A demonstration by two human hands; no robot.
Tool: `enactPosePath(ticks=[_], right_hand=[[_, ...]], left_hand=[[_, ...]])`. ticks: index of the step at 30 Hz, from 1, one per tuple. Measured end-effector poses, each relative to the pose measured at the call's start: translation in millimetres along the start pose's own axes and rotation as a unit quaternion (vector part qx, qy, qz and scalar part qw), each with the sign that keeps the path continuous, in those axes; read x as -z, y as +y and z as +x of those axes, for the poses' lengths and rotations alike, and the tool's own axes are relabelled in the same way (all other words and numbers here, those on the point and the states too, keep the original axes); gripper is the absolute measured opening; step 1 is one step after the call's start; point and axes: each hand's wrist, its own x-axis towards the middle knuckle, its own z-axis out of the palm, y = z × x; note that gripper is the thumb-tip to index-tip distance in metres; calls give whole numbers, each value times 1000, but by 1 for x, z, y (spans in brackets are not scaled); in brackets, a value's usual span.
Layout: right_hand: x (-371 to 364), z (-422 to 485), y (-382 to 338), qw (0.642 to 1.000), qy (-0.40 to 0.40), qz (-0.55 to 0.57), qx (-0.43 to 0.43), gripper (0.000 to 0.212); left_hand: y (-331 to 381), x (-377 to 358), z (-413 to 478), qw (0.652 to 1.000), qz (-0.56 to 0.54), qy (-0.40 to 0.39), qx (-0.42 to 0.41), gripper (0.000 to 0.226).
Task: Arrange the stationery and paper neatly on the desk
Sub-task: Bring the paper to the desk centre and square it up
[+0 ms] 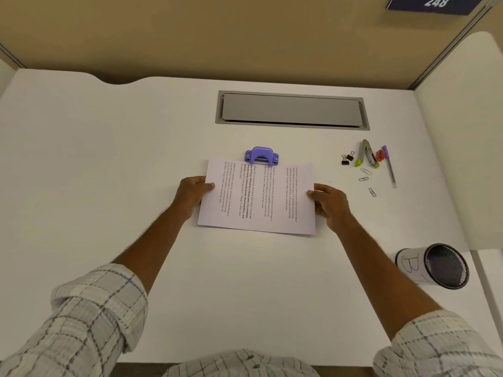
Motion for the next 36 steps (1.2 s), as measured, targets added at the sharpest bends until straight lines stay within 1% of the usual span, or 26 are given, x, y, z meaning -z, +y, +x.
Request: enactPosePath(ticks=[8,17,19,21,22,23,24,26,28,29,31,34,36], right_hand=[[-2,4,-4,999,16,-26,9,26],[-1,12,-2,996,37,-75,32,25],[-1,12,-2,995,45,-84,40,25],[-4,8,-5,988,78,-115,65,26],[-5,5,-8,977,103,-160,92,26],[-7,3,-11,959,128,-220,125,26],[-10,0,-14,934,149,-278,166,27],[-19,-1,-19,895,153,-340,244,28],[-33,0,-25,862,119,-387,305,30],[-42,1,-27,837,92,-419,339,33],[-61,3,-31,779,24,-490,391,40],[-85,10,-39,713,-79,-568,404,61],[-97,17,-47,684,-105,-601,400,69]], left_hand=[[3,1,6,999,36,6,-35,32],[5,-5,11,991,106,31,-72,42],[6,-10,9,985,127,61,-95,47],[6,-17,2,969,158,121,-143,53],[3,-20,-3,954,186,149,-185,54],[-1,-24,-8,935,213,161,-234,53],[-7,-30,-13,915,240,154,-285,52],[-21,-45,-25,871,313,101,-365,51],[-36,-66,-39,827,384,37,-410,54],[-41,-76,-46,809,411,8,-420,56],[-53,-96,-54,789,454,-32,-412,59],[-66,-115,-55,781,488,-35,-388,64],[-70,-120,-52,771,514,-24,-376,66]])
